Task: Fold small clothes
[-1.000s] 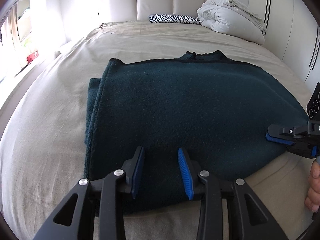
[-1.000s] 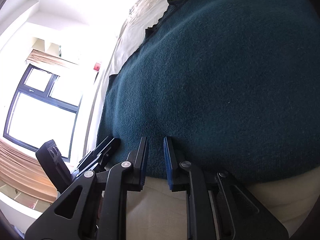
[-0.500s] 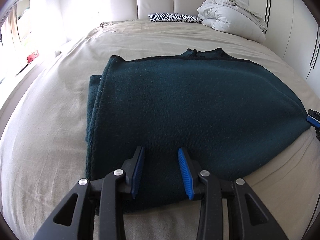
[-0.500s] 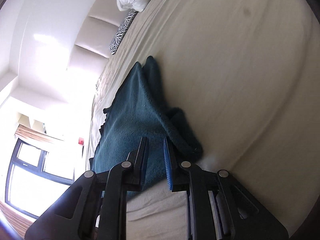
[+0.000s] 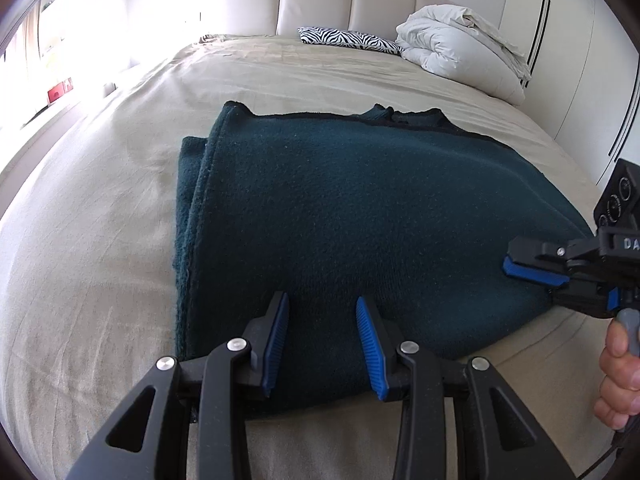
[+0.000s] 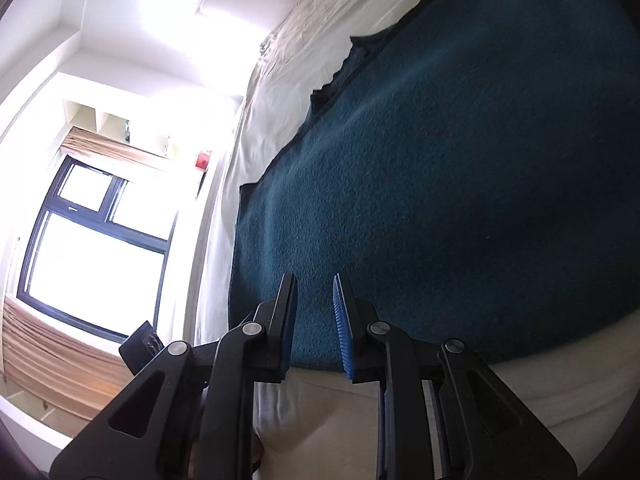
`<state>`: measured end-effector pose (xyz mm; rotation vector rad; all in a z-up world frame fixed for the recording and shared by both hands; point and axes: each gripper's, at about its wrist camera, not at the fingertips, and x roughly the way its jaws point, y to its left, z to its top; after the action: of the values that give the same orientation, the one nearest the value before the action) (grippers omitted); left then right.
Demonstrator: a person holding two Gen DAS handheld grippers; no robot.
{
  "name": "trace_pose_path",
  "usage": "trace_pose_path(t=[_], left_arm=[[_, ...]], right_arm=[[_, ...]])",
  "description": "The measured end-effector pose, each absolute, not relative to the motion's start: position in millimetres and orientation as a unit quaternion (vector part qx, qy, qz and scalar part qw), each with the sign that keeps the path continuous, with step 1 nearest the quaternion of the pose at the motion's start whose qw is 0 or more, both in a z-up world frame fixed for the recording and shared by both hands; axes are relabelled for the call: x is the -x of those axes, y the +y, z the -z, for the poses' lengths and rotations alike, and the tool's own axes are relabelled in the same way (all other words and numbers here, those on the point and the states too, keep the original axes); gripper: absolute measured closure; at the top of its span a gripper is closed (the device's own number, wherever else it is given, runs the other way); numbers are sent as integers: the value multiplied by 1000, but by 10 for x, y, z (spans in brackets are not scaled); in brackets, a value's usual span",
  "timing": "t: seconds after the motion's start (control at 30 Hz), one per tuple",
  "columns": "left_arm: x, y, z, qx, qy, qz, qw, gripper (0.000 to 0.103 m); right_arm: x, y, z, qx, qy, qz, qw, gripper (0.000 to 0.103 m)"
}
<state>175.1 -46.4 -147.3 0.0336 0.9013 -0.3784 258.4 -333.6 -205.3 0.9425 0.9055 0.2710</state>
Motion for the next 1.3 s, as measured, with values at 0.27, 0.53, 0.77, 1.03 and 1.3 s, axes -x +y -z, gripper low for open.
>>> trace_pose_path(t=[0.27,0.53,0.77,1.03,1.3], left_arm=[[-1610,80,1314,96,431,198,875,65],[-1875,609,1089,197,410,176,873,42],[-2420,592,1425,263,472,200,817,39],[-2703,625,1551,314,488,232,780,40],[-2683,706,1622,334,518,263,743,56]], right_arm=[[-2409,-3641,2288,-463,406,-86,783,86],[-2169,-4189,1829,-462,349,-26,814,81],[-2792,-3589,1706,-424,372,-112,818,48],[-3121,-3424,1806,-439,392,-150,795,48],[-3125,-3395,1871,-450,404,-172,778,48]])
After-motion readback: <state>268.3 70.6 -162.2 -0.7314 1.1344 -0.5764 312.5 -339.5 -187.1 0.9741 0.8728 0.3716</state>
